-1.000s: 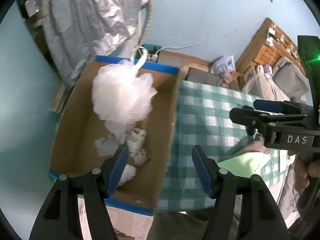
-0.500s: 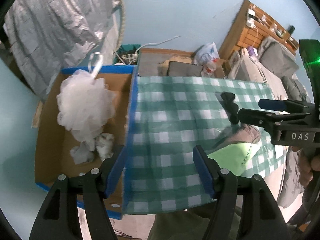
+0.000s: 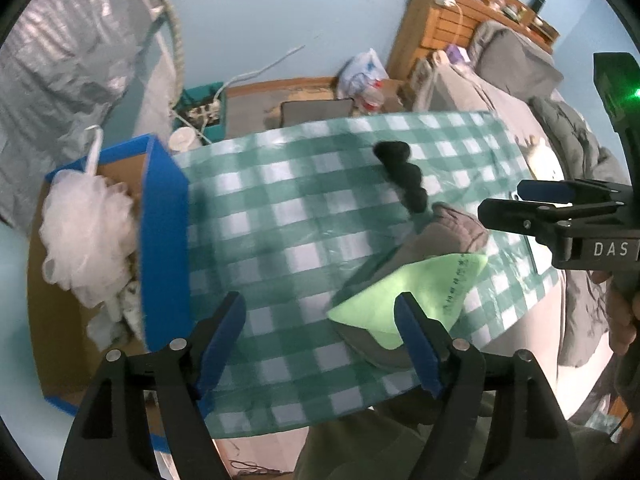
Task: Organize soft objects
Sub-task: 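Withdraw both tools from the box back over the table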
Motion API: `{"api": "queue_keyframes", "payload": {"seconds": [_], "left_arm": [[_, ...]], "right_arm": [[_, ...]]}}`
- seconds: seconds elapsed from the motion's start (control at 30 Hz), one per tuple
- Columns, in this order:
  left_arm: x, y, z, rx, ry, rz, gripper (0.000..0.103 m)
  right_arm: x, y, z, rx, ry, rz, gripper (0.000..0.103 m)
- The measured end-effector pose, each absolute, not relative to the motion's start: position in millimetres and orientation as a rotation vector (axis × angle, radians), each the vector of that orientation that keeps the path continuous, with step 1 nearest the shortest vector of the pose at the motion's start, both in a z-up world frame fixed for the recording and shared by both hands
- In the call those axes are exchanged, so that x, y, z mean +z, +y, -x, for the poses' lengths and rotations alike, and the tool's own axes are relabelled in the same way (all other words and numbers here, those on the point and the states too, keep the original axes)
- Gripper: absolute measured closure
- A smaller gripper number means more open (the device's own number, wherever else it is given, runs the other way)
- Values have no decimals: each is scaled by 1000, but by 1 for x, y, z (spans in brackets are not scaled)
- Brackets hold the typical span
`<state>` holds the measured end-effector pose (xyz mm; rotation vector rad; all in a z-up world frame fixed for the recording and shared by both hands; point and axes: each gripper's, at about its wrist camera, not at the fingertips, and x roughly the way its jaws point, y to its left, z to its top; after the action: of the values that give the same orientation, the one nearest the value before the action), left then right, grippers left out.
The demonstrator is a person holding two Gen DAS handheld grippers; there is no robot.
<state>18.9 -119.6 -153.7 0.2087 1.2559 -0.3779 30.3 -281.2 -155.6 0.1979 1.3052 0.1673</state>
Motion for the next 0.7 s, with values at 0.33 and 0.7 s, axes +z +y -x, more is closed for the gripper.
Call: {"api": "queue_keyframes", "payload": {"seconds": [0.33, 0.7], "left_arm": [[-175, -161, -25, -457, 1291, -255, 23], [-199, -199, -21, -495, 1323, -280, 23]], "right_arm": [[-172, -328, -15, 84, 1316, -279, 19], [-198, -360, -8, 51, 1339, -332, 19]]}}
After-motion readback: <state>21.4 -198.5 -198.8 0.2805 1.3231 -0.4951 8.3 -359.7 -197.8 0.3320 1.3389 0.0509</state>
